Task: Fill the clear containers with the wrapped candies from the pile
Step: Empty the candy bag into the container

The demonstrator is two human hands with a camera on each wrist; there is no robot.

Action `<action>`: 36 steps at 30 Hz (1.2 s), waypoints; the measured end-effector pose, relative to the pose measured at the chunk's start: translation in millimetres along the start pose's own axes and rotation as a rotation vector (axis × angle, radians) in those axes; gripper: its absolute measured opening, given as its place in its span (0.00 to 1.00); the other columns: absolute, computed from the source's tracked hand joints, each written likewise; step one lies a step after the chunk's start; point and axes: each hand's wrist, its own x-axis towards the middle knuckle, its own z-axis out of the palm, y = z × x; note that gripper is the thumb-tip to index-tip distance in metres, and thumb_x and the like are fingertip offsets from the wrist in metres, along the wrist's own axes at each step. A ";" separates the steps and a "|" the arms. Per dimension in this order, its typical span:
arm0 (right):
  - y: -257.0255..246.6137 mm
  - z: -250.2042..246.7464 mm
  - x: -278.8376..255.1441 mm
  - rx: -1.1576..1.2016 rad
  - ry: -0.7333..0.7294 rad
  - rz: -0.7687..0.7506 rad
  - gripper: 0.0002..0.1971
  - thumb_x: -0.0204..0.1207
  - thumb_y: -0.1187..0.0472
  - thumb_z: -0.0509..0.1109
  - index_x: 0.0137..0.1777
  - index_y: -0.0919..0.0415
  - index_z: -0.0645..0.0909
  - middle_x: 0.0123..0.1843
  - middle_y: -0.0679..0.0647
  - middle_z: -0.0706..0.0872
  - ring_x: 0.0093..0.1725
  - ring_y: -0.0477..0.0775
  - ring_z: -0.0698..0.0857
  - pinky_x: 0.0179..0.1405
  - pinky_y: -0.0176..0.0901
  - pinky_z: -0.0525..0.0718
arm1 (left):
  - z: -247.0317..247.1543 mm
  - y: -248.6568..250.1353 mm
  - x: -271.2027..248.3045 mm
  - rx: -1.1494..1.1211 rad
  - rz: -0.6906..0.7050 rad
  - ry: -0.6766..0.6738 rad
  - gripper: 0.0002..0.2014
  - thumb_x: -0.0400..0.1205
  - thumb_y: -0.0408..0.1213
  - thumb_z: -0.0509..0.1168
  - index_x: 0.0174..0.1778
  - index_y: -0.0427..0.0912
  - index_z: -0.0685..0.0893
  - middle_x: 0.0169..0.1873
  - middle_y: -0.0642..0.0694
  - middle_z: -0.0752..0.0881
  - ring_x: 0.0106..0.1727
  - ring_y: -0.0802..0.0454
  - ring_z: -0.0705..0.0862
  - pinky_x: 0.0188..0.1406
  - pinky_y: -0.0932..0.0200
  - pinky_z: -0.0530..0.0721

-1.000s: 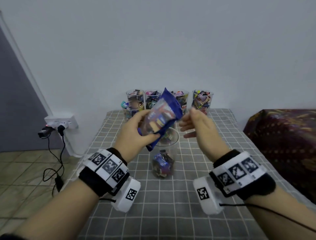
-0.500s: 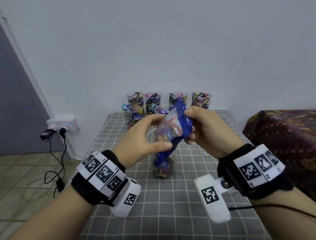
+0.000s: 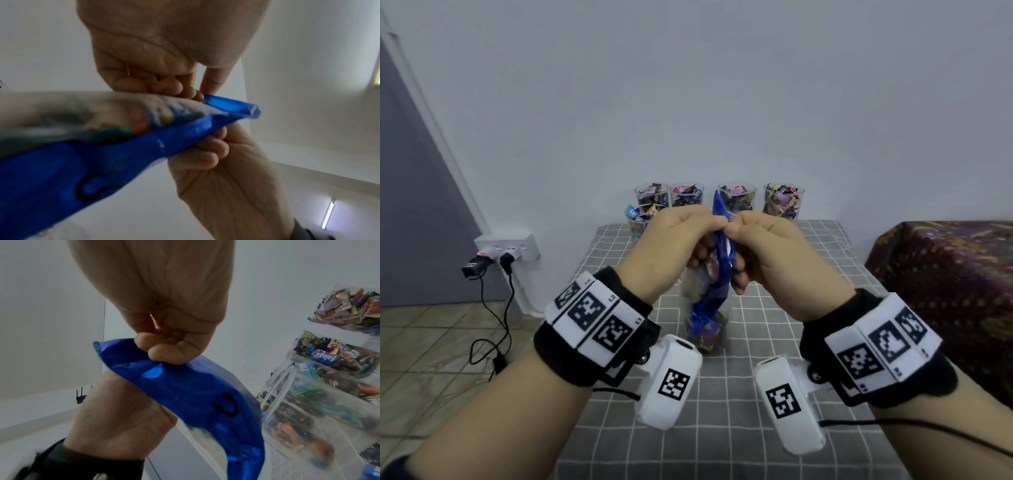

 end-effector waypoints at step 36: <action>5.8 -10.5 26.5 0.173 0.279 0.006 0.21 0.84 0.54 0.56 0.30 0.62 0.74 0.21 0.54 0.79 0.20 0.53 0.79 0.22 0.39 0.80 | -24.0 2.7 33.2 -0.025 0.231 0.140 0.35 0.60 0.41 0.79 0.65 0.43 0.78 0.53 0.54 0.87 0.53 0.62 0.86 0.54 0.66 0.82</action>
